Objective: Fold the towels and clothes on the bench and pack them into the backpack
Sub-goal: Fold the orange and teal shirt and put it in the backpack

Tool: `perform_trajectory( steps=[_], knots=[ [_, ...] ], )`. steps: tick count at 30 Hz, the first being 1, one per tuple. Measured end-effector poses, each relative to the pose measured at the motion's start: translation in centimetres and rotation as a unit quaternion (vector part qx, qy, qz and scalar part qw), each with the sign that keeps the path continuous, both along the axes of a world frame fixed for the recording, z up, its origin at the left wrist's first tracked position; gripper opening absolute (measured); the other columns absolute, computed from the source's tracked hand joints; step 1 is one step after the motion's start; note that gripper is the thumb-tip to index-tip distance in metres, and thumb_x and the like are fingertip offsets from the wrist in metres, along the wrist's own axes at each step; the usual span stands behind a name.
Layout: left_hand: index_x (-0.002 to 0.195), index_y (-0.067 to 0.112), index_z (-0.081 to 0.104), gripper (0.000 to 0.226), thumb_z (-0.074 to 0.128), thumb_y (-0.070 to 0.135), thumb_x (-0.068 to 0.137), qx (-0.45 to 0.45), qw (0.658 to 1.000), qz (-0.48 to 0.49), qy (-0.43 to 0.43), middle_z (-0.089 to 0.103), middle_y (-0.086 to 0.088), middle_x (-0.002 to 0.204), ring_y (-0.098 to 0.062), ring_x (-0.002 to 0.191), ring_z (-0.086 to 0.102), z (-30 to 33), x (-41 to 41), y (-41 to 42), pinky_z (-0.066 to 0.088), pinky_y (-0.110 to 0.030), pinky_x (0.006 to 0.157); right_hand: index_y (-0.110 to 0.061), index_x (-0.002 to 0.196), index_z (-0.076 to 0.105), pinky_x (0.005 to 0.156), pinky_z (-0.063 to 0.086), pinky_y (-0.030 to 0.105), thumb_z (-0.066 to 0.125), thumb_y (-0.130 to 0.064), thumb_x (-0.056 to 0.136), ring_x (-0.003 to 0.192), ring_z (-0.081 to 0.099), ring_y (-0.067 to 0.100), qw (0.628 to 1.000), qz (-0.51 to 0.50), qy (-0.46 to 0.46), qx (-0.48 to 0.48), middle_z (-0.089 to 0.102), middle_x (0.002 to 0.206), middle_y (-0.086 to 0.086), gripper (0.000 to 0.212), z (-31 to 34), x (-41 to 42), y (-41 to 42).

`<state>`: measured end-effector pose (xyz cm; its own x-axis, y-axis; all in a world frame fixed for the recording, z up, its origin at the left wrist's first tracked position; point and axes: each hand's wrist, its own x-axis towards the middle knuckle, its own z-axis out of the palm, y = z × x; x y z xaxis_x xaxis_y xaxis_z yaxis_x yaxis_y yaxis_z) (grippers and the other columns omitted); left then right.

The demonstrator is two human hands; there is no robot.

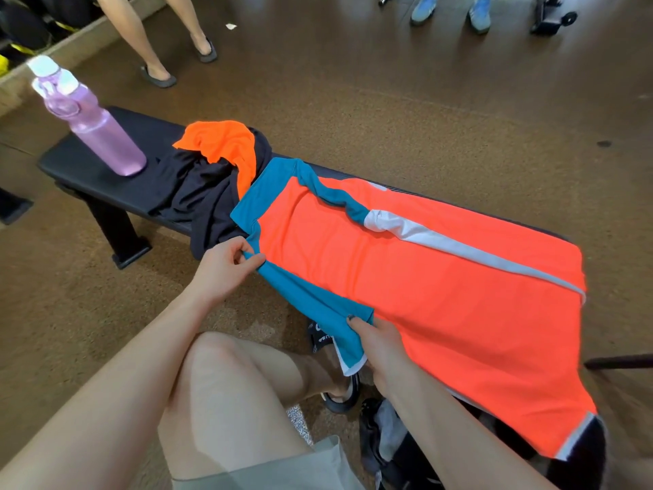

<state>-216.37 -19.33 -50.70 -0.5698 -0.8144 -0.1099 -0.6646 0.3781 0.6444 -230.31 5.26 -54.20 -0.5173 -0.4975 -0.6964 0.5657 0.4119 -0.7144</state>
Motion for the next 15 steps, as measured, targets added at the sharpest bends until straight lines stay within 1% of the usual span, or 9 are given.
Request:
perform_trajectory(
  steps=[2, 3, 4, 6, 8, 9, 11, 13, 15],
  knots=[
    [0.076, 0.014, 0.051, 0.035, 0.071, 0.039, 0.091, -0.028, 0.999, -0.002, -0.028, 0.052, -0.002, 0.062, -0.011, 0.056, 0.041, -0.2, -0.1, -0.2, 0.034, -0.035, 0.056, -0.015, 0.094, 0.071, 0.087, 0.058, 0.053, 0.065, -0.03, 0.085, 0.092, 0.072, 0.033, 0.999, -0.018, 0.029, 0.02, 0.075, 0.098, 0.015, 0.019, -0.6, 0.4, -0.1],
    [0.076, 0.014, 0.05, 0.036, 0.069, 0.039, 0.092, -0.028, 0.999, -0.003, -0.033, 0.055, -0.004, 0.064, -0.012, 0.057, 0.043, -0.4, -0.1, -0.3, 0.035, -0.035, 0.057, -0.016, 0.093, 0.07, 0.089, 0.057, 0.056, 0.064, -0.033, 0.082, 0.092, 0.072, 0.034, 0.999, -0.028, 0.035, 0.025, 0.075, 0.096, 0.014, 0.022, -1.3, 0.7, -0.1],
    [0.077, 0.013, 0.05, 0.035, 0.068, 0.038, 0.093, -0.02, 0.999, 0.0, -0.032, 0.058, -0.006, 0.067, -0.012, 0.059, 0.047, -0.5, -0.2, -0.4, 0.038, -0.035, 0.059, -0.017, 0.092, 0.069, 0.09, 0.056, 0.057, 0.064, -0.032, 0.082, 0.092, 0.072, 0.033, 0.998, -0.039, 0.033, 0.025, 0.075, 0.095, 0.012, 0.018, -1.8, 0.9, -0.1],
    [0.079, 0.008, 0.051, 0.034, 0.069, 0.034, 0.094, 0.031, 0.999, 0.022, -0.008, 0.06, -0.005, 0.068, -0.012, 0.062, 0.06, -0.6, -0.4, -0.4, 0.049, -0.033, 0.064, -0.019, 0.096, 0.069, 0.09, 0.057, 0.057, 0.063, -0.022, 0.091, 0.093, 0.072, 0.031, 0.998, -0.065, 0.006, 0.016, 0.075, 0.098, 0.01, 0.008, -1.8, 1.5, -0.2],
    [0.081, 0.002, 0.053, 0.034, 0.072, 0.028, 0.093, 0.097, 0.993, 0.048, 0.04, 0.062, -0.007, 0.072, -0.016, 0.071, 0.068, -0.5, -0.6, -0.4, 0.06, -0.031, 0.068, -0.017, 0.102, 0.068, 0.091, 0.058, 0.055, 0.061, -0.016, 0.096, 0.095, 0.073, 0.03, 0.994, -0.104, -0.041, -0.001, 0.075, 0.101, 0.01, 0.01, -1.3, 1.9, -0.3],
    [0.083, -0.002, 0.054, 0.034, 0.072, 0.025, 0.092, 0.119, 0.989, 0.056, 0.06, 0.064, -0.012, 0.077, -0.021, 0.075, 0.07, -0.5, -0.7, -0.4, 0.062, -0.031, 0.07, -0.015, 0.105, 0.068, 0.09, 0.058, 0.052, 0.059, -0.015, 0.098, 0.095, 0.073, 0.031, 0.99, -0.123, -0.064, -0.006, 0.075, 0.101, 0.011, 0.011, -1.2, 2.1, -0.3],
    [0.088, -0.006, 0.055, 0.035, 0.073, 0.023, 0.092, 0.136, 0.986, 0.064, 0.072, 0.068, -0.021, 0.087, -0.028, 0.082, 0.073, -0.4, -0.8, -0.4, 0.064, -0.034, 0.072, -0.014, 0.109, 0.067, 0.086, 0.058, 0.047, 0.056, -0.013, 0.101, 0.095, 0.073, 0.03, 0.985, -0.148, -0.084, -0.014, 0.074, 0.102, 0.012, 0.014, -1.4, 2.1, -0.3],
    [0.091, -0.009, 0.055, 0.036, 0.073, 0.022, 0.092, 0.139, 0.985, 0.069, 0.07, 0.068, -0.026, 0.094, -0.03, 0.085, 0.073, -0.2, -0.9, -0.3, 0.064, -0.037, 0.073, -0.015, 0.11, 0.068, 0.087, 0.058, 0.045, 0.056, -0.012, 0.101, 0.096, 0.073, 0.029, 0.984, -0.156, -0.086, -0.023, 0.075, 0.103, 0.011, 0.015, -1.3, 1.9, -0.3],
    [0.094, -0.01, 0.054, 0.038, 0.073, 0.022, 0.092, 0.147, 0.983, 0.078, 0.072, 0.068, -0.028, 0.099, -0.03, 0.088, 0.073, -0.2, -1.1, -0.2, 0.064, -0.036, 0.072, -0.013, 0.105, 0.069, 0.082, 0.058, 0.041, 0.057, -0.01, 0.099, 0.093, 0.073, 0.028, 0.981, -0.171, -0.089, -0.022, 0.075, 0.1, 0.011, 0.013, -1.2, 1.8, -0.2]
  ],
)
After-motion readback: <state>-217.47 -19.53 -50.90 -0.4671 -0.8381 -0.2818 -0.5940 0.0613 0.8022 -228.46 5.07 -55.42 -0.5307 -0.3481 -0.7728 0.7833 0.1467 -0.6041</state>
